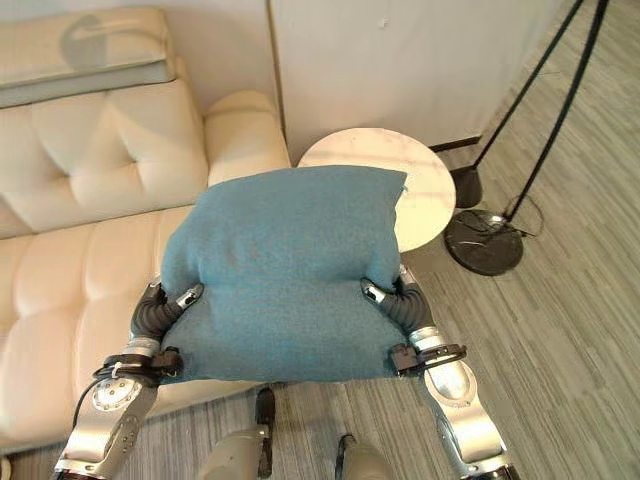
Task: Pick up all the scattered cushions and arrange them neatly on the sofa.
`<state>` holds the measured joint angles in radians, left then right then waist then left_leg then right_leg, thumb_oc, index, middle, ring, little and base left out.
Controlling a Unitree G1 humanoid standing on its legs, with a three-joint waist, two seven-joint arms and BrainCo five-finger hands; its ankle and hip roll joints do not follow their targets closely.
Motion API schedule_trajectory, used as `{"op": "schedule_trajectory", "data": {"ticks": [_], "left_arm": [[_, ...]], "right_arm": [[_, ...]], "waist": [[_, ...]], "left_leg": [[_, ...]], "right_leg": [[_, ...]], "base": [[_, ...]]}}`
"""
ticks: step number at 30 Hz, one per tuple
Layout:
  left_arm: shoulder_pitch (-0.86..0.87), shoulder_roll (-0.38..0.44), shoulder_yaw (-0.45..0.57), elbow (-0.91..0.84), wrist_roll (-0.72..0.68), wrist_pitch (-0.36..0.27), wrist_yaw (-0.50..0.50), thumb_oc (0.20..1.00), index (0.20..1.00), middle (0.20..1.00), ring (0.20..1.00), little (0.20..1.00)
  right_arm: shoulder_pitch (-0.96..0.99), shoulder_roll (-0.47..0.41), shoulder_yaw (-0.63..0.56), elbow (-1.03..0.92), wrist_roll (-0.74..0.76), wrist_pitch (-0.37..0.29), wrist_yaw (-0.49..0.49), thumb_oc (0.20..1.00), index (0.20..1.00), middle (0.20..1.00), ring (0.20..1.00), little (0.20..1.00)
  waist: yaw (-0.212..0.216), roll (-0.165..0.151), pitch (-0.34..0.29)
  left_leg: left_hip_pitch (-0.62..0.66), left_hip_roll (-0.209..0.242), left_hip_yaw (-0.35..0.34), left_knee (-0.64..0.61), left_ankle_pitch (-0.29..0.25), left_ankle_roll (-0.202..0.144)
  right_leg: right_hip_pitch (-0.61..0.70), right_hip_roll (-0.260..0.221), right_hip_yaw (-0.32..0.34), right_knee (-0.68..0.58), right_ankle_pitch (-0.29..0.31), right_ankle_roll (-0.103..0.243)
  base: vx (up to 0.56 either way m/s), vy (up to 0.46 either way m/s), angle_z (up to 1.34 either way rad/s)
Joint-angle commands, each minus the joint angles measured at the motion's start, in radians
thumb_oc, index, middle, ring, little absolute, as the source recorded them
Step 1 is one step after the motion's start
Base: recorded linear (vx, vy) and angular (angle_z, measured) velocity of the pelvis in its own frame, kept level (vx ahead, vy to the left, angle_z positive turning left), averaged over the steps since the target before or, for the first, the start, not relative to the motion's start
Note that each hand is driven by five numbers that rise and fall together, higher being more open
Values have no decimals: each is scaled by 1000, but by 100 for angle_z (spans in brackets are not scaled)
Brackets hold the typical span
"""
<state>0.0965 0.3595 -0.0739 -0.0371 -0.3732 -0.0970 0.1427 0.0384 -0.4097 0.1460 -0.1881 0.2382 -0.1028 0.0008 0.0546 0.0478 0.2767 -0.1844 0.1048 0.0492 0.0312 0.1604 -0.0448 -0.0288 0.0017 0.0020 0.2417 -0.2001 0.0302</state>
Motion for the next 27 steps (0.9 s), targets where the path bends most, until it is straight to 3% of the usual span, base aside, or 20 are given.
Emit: {"op": "schedule_trajectory", "data": {"ticks": [1,2,3,4,5,6,9,10,11,13,16,27], "left_arm": [[-51,37,-18,-109,-8,-100,-39,200,200,200,200,200],[-61,32,-27,-104,-11,-103,-40,200,200,200,200,200],[-78,21,-44,-107,-10,-98,-50,200,200,200,200,200],[-78,21,-44,-107,-10,-98,-50,200,200,200,200,200],[-80,19,-51,-112,-17,-100,-61,200,200,200,200,200],[-96,22,-66,-118,-16,-102,-76,200,200,200,200,200],[-135,2,-102,-103,-28,-104,-72,200,200,200,200,200],[-157,-7,-119,-94,-35,-103,-68,200,200,200,200,200],[-157,-8,-120,-94,-35,-104,-68,200,200,200,200,200],[-174,-24,-147,-83,-51,-103,-66,200,200,200,200,200],[-173,-12,-153,-69,-44,-90,-78,200,200,200,200,200],[-91,32,-81,-69,-11,-78,-93,200,200,200,200,200]], "right_arm": [[-66,31,7,-74,37,-117,-1,200,200,200,200,200],[-74,17,10,-64,34,-116,-7,200,200,200,200,200],[-88,-8,13,-48,9,-108,-21,200,200,200,200,200],[-89,-8,14,-48,9,-108,-21,200,200,200,200,200],[-87,-11,10,-51,8,-106,-18,200,200,200,200,200],[-74,-15,9,-61,10,-108,-10,200,200,200,200,200],[-64,-23,0,-68,0,-110,-5,200,200,200,200,200],[-53,-26,-14,-72,-3,-111,-10,200,200,200,200,200],[-52,-27,-15,-73,-3,-110,-9,200,200,200,200,200],[-15,-16,-50,-89,-2,-116,-14,200,200,200,200,200],[-11,-11,-62,-72,2,-104,-22,200,200,200,200,200],[-103,55,34,-39,7,-72,14,200,200,200,200,200]], "waist": [[3,-31,-69],[0,-22,-56],[-25,-31,-40],[-26,-29,-42],[-40,-38,-47],[-63,-60,-51],[-102,-74,-64],[-124,-76,-71],[-125,-75,-69],[-171,-59,-96],[-185,-53,-109],[-96,-93,-99]], "left_leg": [[-144,-99,31,-53,48,-56],[-150,-107,19,-43,28,-59],[-141,-126,30,44,-44,-31],[-146,-124,28,47,-44,-31],[-128,-120,48,79,-87,-15],[-79,-116,65,153,-188,2],[16,-71,106,185,-261,7],[42,-33,159,186,-261,2],[43,-32,157,188,-263,2],[122,53,284,104,-228,-27],[136,40,261,54,-217,-47],[122,-61,218,82,-285,29]], "right_leg": [[46,58,32,-119,9,9],[18,58,23,-115,19,5],[-26,22,-22,-126,58,21],[-29,24,-23,-128,61,21],[-43,3,-41,-138,82,29],[-63,-37,-67,-158,117,39],[-68,-68,-116,-179,136,41],[-69,-83,-145,-180,141,43],[-66,-82,-147,-180,140,43],[-59,-109,-228,-178,140,57],[-35,-127,-260,-187,153,63],[-23,-205,-229,-165,194,119]], "base": [[-465,-64,34],[-604,12,30],[-463,35,41],[-392,39,75],[-253,21,99],[-289,27,86],[-151,56,65],[-63,57,94],[-59,76,94],[-5,157,118],[44,208,130],[26,205,2]]}}
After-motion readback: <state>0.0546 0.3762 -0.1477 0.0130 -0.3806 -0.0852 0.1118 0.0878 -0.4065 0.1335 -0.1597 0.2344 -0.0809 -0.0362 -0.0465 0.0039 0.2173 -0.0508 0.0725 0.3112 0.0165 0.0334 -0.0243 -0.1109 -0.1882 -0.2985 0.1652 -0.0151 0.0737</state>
